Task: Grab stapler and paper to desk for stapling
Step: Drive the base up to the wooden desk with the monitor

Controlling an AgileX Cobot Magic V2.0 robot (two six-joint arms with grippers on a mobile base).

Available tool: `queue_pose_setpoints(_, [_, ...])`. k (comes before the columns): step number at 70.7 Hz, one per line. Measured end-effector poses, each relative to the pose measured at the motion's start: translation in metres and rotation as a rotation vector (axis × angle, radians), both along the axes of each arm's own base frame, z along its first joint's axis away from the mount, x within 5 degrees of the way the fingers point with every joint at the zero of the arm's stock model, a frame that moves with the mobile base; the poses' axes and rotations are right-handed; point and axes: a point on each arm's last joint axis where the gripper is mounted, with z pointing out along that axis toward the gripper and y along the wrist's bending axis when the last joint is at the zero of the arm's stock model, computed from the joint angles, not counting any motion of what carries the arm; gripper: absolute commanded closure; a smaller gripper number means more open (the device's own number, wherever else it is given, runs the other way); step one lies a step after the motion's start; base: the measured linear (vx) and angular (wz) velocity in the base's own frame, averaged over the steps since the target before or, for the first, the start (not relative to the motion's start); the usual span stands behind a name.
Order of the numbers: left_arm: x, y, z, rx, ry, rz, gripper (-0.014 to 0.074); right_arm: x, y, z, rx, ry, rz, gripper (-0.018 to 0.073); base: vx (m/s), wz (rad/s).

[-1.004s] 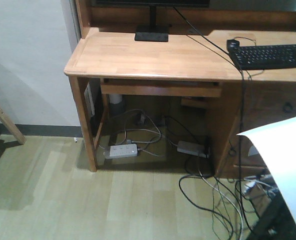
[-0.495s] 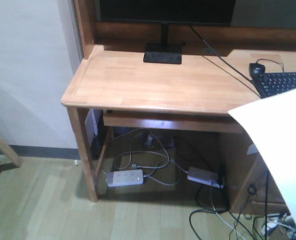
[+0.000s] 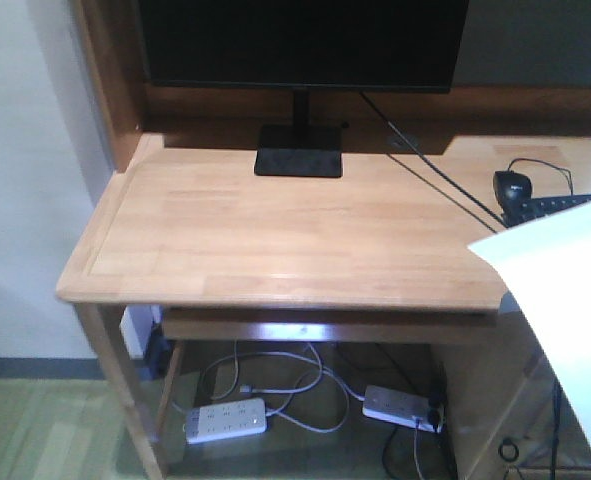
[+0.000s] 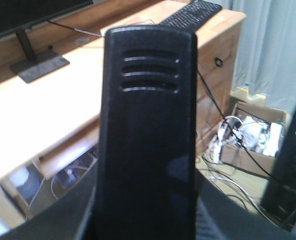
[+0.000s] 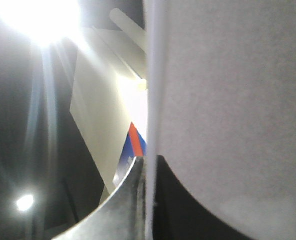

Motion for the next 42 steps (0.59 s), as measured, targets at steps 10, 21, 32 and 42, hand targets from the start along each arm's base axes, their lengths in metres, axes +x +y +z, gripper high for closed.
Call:
queue_pose_setpoints(10, [0.0, 0.0, 0.0, 0.0, 0.0, 0.0, 0.0603, 0.0, 0.0, 0.0, 0.0, 0.0, 0.0, 0.0564, 0.37, -0.1])
queue_pose_setpoints(21, [0.0, 0.0, 0.0, 0.0, 0.0, 0.0, 0.0603, 0.0, 0.0, 0.0, 0.0, 0.0, 0.0, 0.0564, 0.34, -0.06])
queue_pose_setpoints(32, [0.0, 0.0, 0.0, 0.0, 0.0, 0.0, 0.0603, 0.0, 0.0, 0.0, 0.0, 0.0, 0.0, 0.0564, 0.3, -0.03])
queue_pose_setpoints(42, [0.0, 0.0, 0.0, 0.0, 0.0, 0.0, 0.0603, 0.0, 0.0, 0.0, 0.0, 0.0, 0.0, 0.0564, 0.25, -0.01])
